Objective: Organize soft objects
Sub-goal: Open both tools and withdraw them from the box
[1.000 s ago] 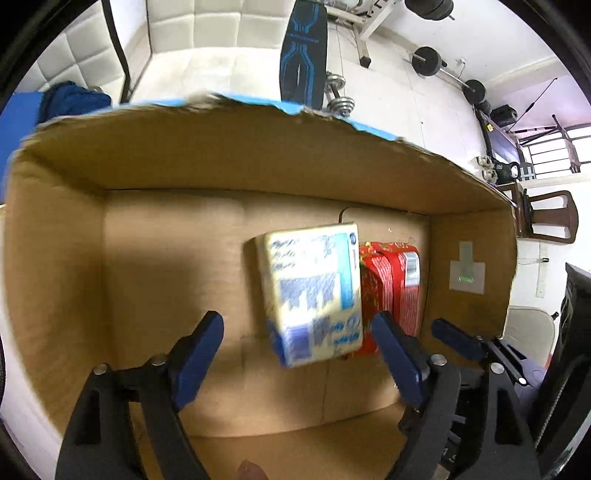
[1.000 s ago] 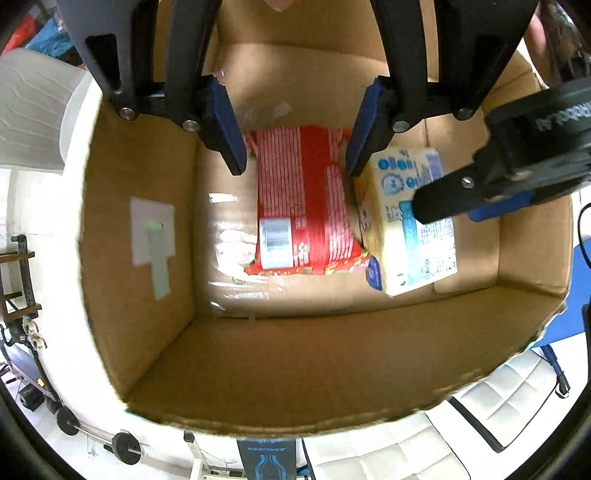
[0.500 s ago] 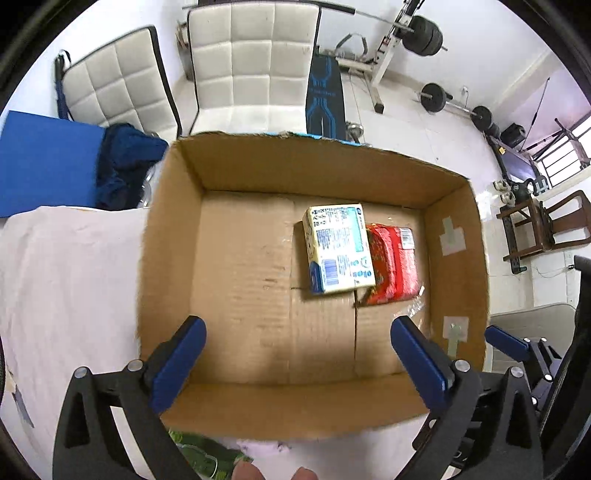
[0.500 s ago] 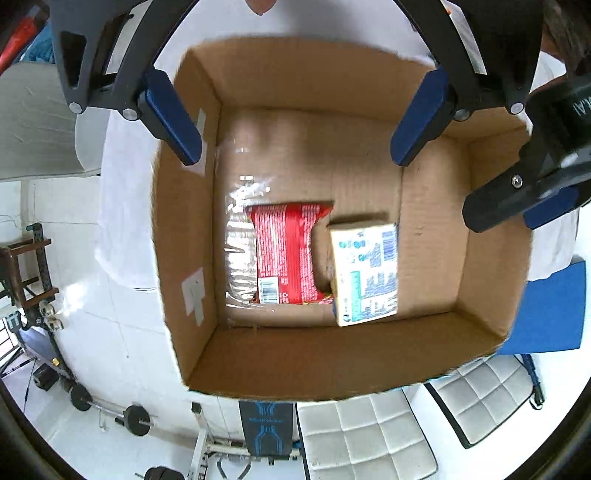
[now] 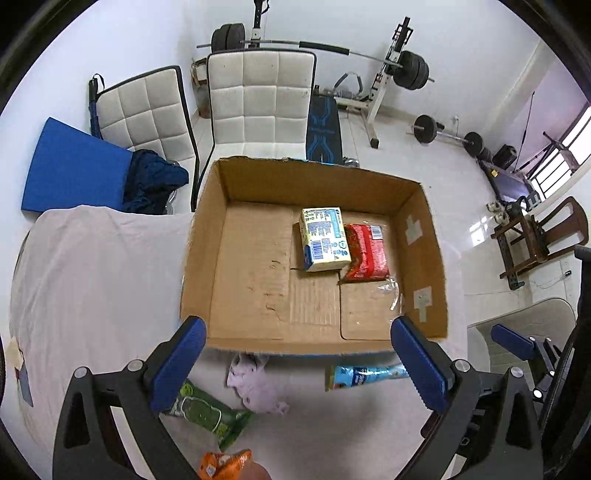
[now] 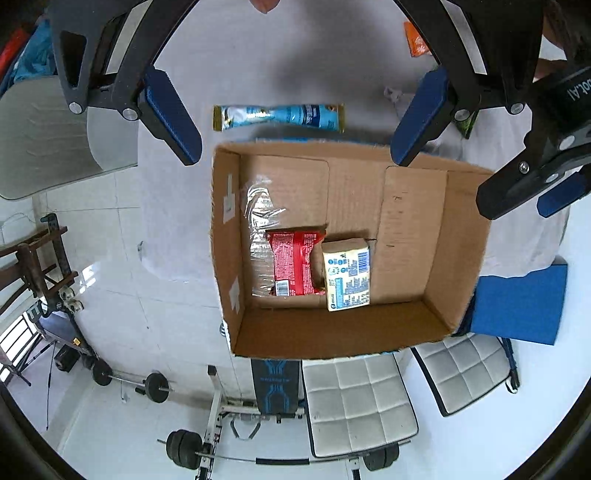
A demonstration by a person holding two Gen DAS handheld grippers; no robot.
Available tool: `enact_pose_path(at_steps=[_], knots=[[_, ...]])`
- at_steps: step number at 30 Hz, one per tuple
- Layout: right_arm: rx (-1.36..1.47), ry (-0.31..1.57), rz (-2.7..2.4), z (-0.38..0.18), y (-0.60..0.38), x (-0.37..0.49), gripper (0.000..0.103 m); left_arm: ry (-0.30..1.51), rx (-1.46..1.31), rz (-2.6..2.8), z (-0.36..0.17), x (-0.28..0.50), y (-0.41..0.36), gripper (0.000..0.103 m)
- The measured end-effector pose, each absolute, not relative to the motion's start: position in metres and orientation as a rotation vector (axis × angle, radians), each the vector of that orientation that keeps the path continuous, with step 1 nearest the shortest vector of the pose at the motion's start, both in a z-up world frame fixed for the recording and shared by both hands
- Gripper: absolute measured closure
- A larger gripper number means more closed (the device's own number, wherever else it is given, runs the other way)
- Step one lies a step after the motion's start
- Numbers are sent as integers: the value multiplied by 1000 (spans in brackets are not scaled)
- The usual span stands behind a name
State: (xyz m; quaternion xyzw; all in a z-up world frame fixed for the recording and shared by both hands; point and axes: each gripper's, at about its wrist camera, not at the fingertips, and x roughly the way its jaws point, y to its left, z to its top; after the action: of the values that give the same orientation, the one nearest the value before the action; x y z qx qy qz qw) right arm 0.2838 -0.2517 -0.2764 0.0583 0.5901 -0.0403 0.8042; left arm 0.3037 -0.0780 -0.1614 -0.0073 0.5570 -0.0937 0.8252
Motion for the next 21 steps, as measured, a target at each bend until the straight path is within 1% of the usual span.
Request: enact_pose_path(at_steps=[4,8,11,15,21], knots=[[149,1262,-74,-269,-255,263,0,1205,-25,-161,-157,281,-66,0],[214,1329,-69,-288,-262,239,0,1289,-126,-101,-179,256,-35,0],[271,1410,-27,-323,-259,222,0,1380,-243,-29,-212,230,0,0],[278,1532,78,-369,-231,207,0,1497,-321,94,-260,191,42,1],[140,1591,229,-401,-166,204,0,1626,-559,259,-323,134,95,1]])
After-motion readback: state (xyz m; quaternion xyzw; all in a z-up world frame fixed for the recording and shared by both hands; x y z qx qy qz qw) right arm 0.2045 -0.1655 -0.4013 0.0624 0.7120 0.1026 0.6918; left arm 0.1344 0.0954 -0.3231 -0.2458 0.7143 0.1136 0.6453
